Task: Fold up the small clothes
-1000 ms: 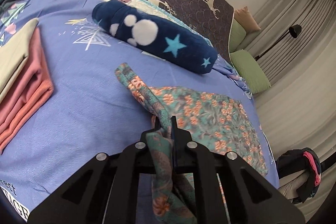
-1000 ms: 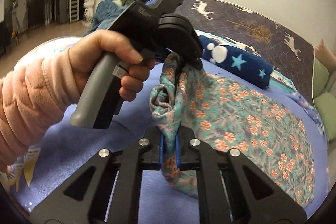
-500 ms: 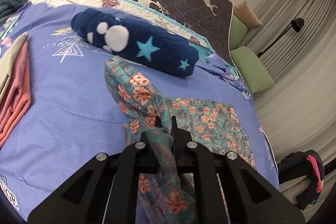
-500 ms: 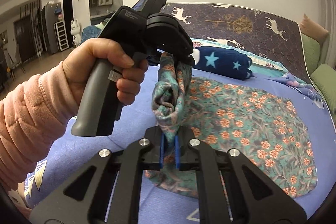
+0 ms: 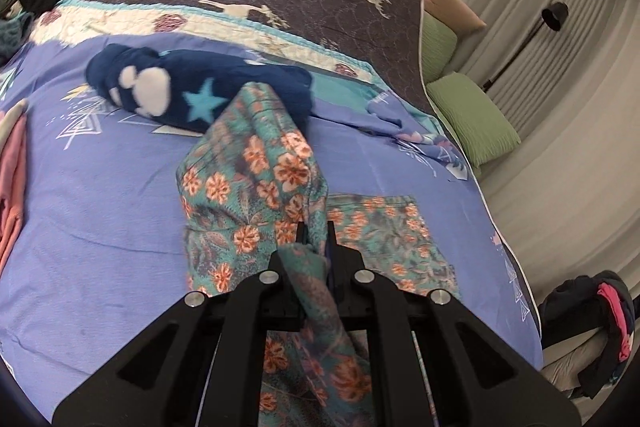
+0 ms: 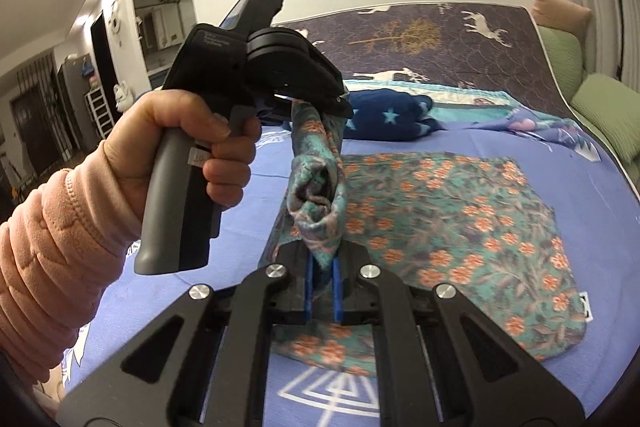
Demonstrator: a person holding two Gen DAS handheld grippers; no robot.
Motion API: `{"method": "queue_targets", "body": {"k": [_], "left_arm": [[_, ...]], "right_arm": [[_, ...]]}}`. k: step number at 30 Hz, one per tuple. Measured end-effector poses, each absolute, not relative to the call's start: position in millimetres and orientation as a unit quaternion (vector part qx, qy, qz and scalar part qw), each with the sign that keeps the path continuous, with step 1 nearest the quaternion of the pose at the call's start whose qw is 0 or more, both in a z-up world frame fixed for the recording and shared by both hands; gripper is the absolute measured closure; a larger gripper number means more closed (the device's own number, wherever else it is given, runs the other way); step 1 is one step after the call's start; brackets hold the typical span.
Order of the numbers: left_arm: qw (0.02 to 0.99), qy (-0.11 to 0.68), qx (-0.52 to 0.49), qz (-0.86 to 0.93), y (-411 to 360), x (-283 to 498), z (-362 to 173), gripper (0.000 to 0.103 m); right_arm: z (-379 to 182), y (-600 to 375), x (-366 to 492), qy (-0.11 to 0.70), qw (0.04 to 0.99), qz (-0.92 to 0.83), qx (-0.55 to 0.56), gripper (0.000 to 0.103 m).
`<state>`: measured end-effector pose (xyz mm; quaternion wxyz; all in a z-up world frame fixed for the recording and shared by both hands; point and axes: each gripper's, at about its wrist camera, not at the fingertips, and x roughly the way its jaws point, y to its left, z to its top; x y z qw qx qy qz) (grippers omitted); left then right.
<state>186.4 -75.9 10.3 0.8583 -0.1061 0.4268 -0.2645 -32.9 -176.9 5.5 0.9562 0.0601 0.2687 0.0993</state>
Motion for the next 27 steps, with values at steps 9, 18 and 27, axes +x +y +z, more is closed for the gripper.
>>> {"method": "queue_targets", "body": {"k": [9, 18, 27], "left_arm": [[0.847, 0.438, -0.062, -0.294, -159.3, 178.6, 9.4, 0.096], [0.832, 0.454, -0.014, -0.319, -237.1, 169.6, 0.1, 0.096], [0.820, 0.470, 0.039, -0.323, -288.6, 160.2, -23.5, 0.096]], "right_arm": [[-2.0, -238.5, -47.1, 0.267, 0.955, 0.059, 0.116, 0.096], [-12.5, -301.6, -62.7, 0.270, 0.948, 0.012, 0.170, 0.096], [-28.8, -336.6, -75.1, 0.283, 0.937, -0.016, 0.204, 0.096]]}}
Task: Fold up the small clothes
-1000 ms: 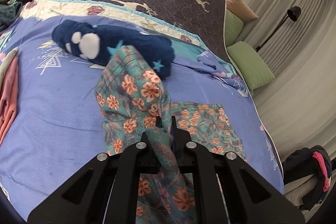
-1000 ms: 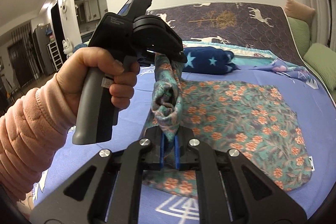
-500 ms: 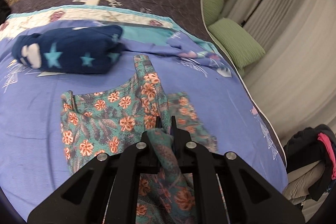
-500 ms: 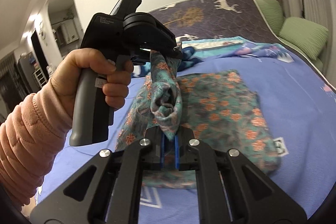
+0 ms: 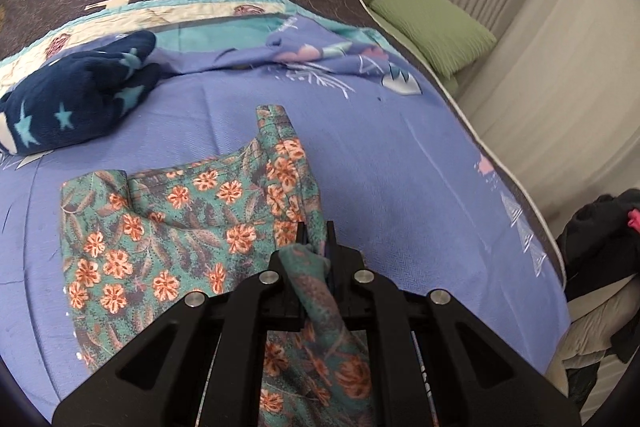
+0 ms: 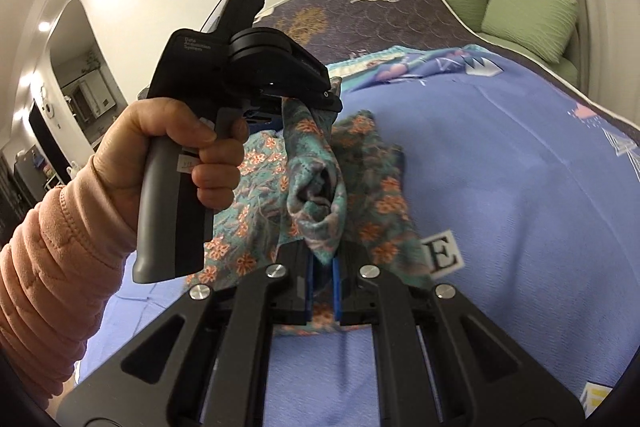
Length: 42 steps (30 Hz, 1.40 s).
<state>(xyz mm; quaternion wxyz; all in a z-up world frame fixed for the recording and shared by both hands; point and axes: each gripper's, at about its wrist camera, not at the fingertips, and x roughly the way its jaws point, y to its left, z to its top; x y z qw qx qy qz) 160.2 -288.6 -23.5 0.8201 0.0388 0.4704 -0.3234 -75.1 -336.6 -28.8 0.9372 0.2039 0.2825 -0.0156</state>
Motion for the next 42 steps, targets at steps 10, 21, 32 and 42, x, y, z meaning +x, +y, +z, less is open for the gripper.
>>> {"method": "queue_targets", "body": {"k": [10, 21, 32, 42], "left_arm": [[0.839, 0.442, 0.058, -0.313, -303.7, 153.4, -33.4, 0.066], [0.883, 0.335, 0.111, -0.310, -190.2, 83.4, 5.3, 0.027], [0.874, 0.369, 0.134, -0.285, -84.9, -14.9, -46.7, 0.026], [0.872, 0.391, 0.176, -0.236, -101.7, -11.6, -89.7, 0.020]], "right_arm": [[-53.4, -359.1, -70.8, 0.320, 0.914, -0.028, 0.247, 0.092], [-70.3, -383.7, -86.0, 0.338, 0.898, -0.031, 0.280, 0.057], [-44.1, -377.9, -100.2, 0.303, 0.918, 0.021, 0.253, 0.075], [-76.8, -374.8, -69.6, 0.386, 0.898, -0.030, 0.211, 0.103]]}}
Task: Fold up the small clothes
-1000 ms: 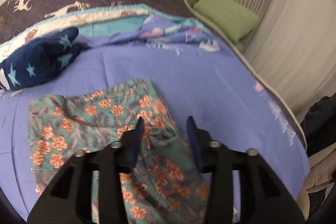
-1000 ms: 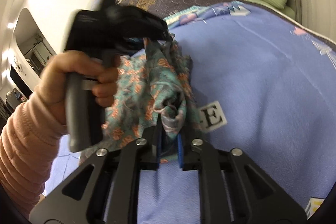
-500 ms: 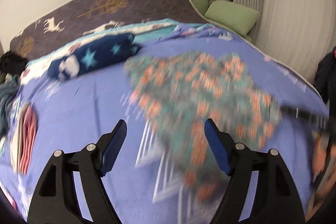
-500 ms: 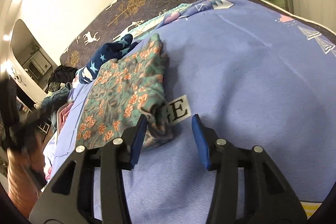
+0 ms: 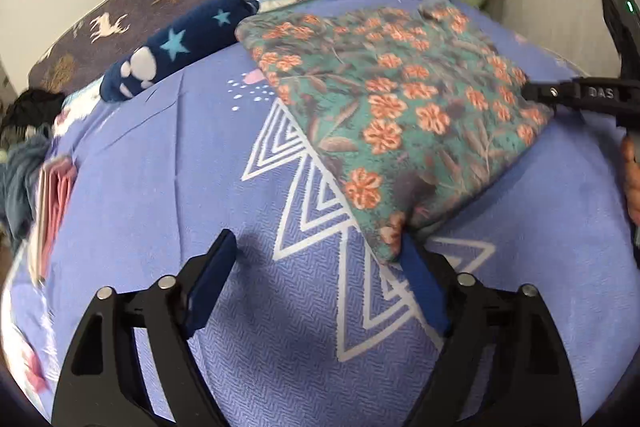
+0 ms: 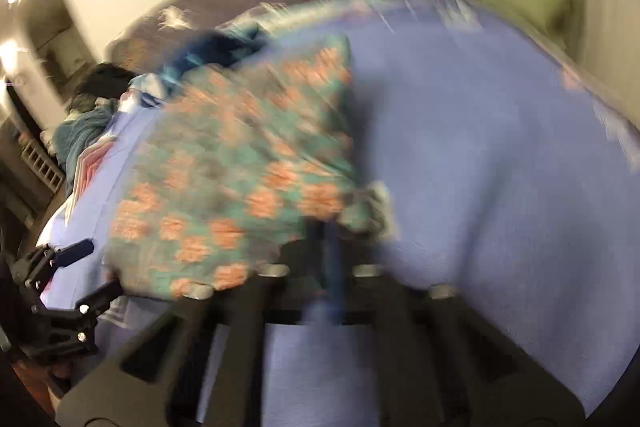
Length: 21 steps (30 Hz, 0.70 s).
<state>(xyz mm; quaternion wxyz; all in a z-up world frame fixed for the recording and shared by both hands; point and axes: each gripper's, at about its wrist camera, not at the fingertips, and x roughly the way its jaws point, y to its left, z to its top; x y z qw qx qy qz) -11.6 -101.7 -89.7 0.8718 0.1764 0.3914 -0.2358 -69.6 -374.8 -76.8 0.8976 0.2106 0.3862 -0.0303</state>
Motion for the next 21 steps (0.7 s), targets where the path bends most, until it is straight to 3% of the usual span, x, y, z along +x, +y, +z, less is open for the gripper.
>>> {"method": "queue_targets", "body": {"k": [5, 10, 11, 12, 14, 17, 21], "left_arm": [[0.873, 0.395, 0.154, -0.241, -89.2, -14.6, -81.4, 0.023], [0.885, 0.352, 0.153, -0.265, -98.8, -26.2, -54.8, 0.040], [0.886, 0.342, 0.150, -0.274, -103.0, -27.8, -48.8, 0.040], [0.887, 0.337, 0.148, -0.277, -106.1, -27.0, -45.2, 0.041], [0.891, 0.333, 0.142, -0.274, -111.1, -23.4, -41.6, 0.041], [0.892, 0.335, 0.131, -0.273, -118.6, -16.4, -40.4, 0.041], [0.895, 0.327, 0.132, -0.272, -127.9, -9.0, -40.6, 0.041]], "right_arm": [[-67.9, -373.7, -79.5, 0.387, 0.902, -0.042, 0.187, 0.103], [-37.4, -356.0, -83.6, 0.344, 0.929, -0.022, 0.137, 0.094], [-30.0, -351.7, -82.7, 0.328, 0.937, -0.016, 0.121, 0.087], [-26.8, -350.0, -80.7, 0.319, 0.941, -0.015, 0.114, 0.074], [-20.9, -348.6, -78.8, 0.297, 0.948, -0.018, 0.110, 0.062], [-20.0, -357.1, -62.3, 0.294, 0.947, -0.019, 0.129, 0.063], [-27.4, -364.9, -46.1, 0.317, 0.931, 0.023, 0.181, 0.079]]}}
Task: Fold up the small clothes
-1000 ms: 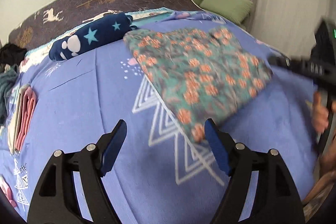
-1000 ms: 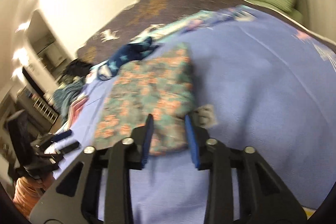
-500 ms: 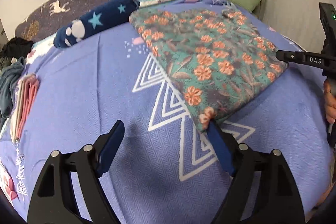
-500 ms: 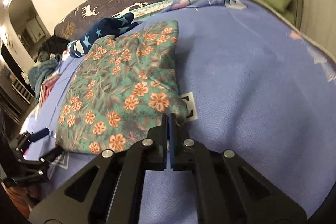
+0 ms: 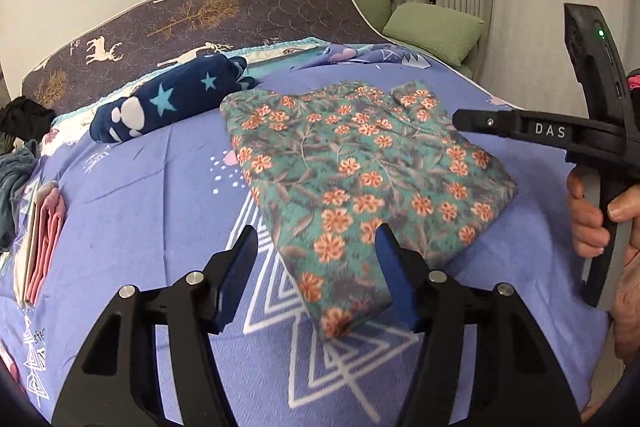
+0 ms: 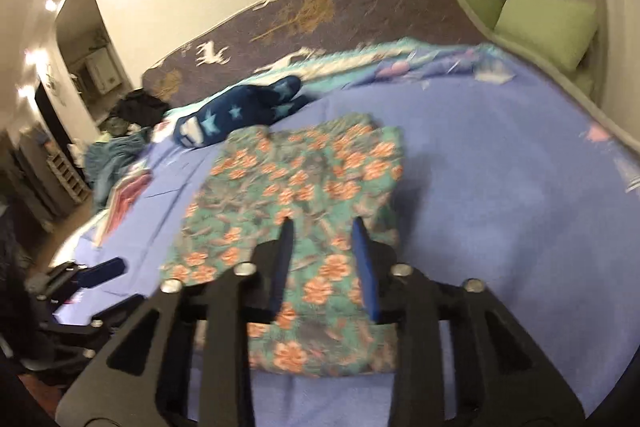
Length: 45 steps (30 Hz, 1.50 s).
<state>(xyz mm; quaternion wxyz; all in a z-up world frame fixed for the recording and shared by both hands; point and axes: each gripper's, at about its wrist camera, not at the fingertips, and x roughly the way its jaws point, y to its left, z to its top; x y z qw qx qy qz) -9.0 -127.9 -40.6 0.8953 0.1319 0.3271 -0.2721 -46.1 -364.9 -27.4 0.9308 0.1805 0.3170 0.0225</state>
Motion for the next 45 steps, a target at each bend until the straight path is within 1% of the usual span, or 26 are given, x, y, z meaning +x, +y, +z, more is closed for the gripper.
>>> {"method": "queue_targets", "body": {"k": [2, 5, 7, 8, 9, 10, 11, 12, 13, 16, 17, 18, 20, 23, 26, 27, 32, 34, 35, 36, 37, 39, 41, 43, 45], "left_arm": [[0.897, 0.327, 0.131, -0.269, -132.6, -4.2, -41.1, 0.041], [0.896, 0.335, 0.110, -0.271, -135.0, 5.7, -42.7, 0.041], [0.884, 0.367, 0.103, -0.269, -138.2, 20.8, -53.9, 0.041], [0.876, 0.388, 0.096, -0.270, -138.6, 27.2, -62.8, 0.041], [0.868, 0.406, 0.089, -0.272, -138.5, 32.3, -71.1, 0.041], [0.853, 0.436, 0.069, -0.278, -136.1, 41.1, -86.3, 0.039], [0.850, 0.442, 0.050, -0.283, -132.4, 44.9, -91.8, 0.037], [0.844, 0.447, 0.015, -0.295, -124.1, 49.5, -94.2, 0.037], [0.840, 0.451, 0.001, -0.301, -120.3, 51.7, -94.0, 0.037], [0.842, 0.446, 0.006, -0.303, -118.8, 49.0, -93.3, 0.042], [0.845, 0.442, 0.014, -0.300, -119.4, 45.7, -91.2, 0.045], [0.845, 0.441, 0.017, -0.301, -119.4, 44.0, -88.8, 0.052], [0.844, 0.440, 0.017, -0.307, -117.1, 42.4, -80.4, 0.057], [0.858, 0.418, 0.021, -0.297, -110.8, 49.1, -63.0, 0.057], [0.868, 0.410, -0.003, -0.281, -102.4, 70.7, -50.6, 0.057], [0.868, 0.411, -0.009, -0.279, -101.2, 77.6, -49.5, 0.054], [0.869, 0.419, -0.010, -0.262, -111.0, 112.0, -54.7, 0.053], [0.869, 0.422, -0.005, -0.258, -120.8, 126.1, -64.0, 0.053], [0.876, 0.421, 0.022, -0.233, -126.6, 131.4, -71.3, 0.049], [0.880, 0.424, 0.053, -0.207, -132.1, 138.1, -84.4, 0.042], [0.879, 0.428, 0.048, -0.206, -131.5, 140.5, -90.2, 0.041], [0.879, 0.426, 0.019, -0.213, -121.4, 141.0, -86.9, 0.042], [0.879, 0.425, 0.011, -0.216, -115.0, 140.0, -85.0, 0.042], [0.877, 0.425, -0.010, -0.225, -108.6, 141.6, -81.8, 0.042], [0.875, 0.422, -0.028, -0.235, -106.7, 147.4, -78.1, 0.042]], "right_arm": [[-27.9, -362.0, -40.5, 0.324, 0.930, 0.027, 0.171, 0.082], [-28.5, -355.0, -30.5, 0.334, 0.930, 0.031, 0.151, 0.082], [-34.5, -354.4, -22.6, 0.347, 0.926, 0.025, 0.148, 0.082], [-42.3, -356.2, -15.7, 0.367, 0.918, 0.013, 0.147, 0.083], [-50.7, -358.1, -11.2, 0.385, 0.911, 0.005, 0.149, 0.087], [-64.4, -362.0, -4.7, 0.411, 0.898, 0.001, 0.157, 0.087], [-71.0, -364.3, -2.9, 0.412, 0.897, 0.005, 0.162, 0.087], [-73.3, -364.8, -4.0, 0.410, 0.898, 0.007, 0.162, 0.087], [-73.0, -364.3, -4.3, 0.411, 0.898, 0.011, 0.157, 0.087], [-72.6, -360.2, -5.0, 0.413, 0.900, 0.012, 0.136, 0.087], [-72.6, -359.0, -5.4, 0.412, 0.902, 0.011, 0.132, 0.088], [-71.5, -358.2, -6.3, 0.411, 0.902, 0.009, 0.130, 0.088], [-64.5, -357.7, -11.0, 0.405, 0.905, 0.007, 0.131, 0.088], [-42.5, -360.3, -17.0, 0.384, 0.914, 0.023, 0.128, 0.088], [-25.7, -372.3, -7.1, 0.375, 0.921, 0.001, 0.100, 0.082], [-24.7, -377.6, -2.7, 0.378, 0.920, 0.000, 0.103, 0.081], [-34.6, -406.2, 26.3, 0.399, 0.904, 0.015, 0.150, 0.080], [-41.2, -405.6, 38.8, 0.406, 0.901, 0.029, 0.148, 0.084], [-48.3, -403.7, 46.8, 0.416, 0.898, 0.031, 0.141, 0.085], [-62.2, -401.8, 58.1, 0.434, 0.892, 0.012, 0.125, 0.085], [-72.1, -403.2, 64.9, 0.443, 0.889, -0.002, 0.121, 0.088], [-76.7, -409.2, 67.6, 0.434, 0.891, -0.002, 0.136, 0.088], [-72.9, -413.5, 64.9, 0.429, 0.891, 0.004, 0.145, 0.088], [-63.2, -416.2, 60.3, 0.419, 0.899, -0.004, 0.129, 0.083], [-50.0, -422.7, 60.1, 0.406, 0.904, 0.002, 0.135, 0.076]]}}
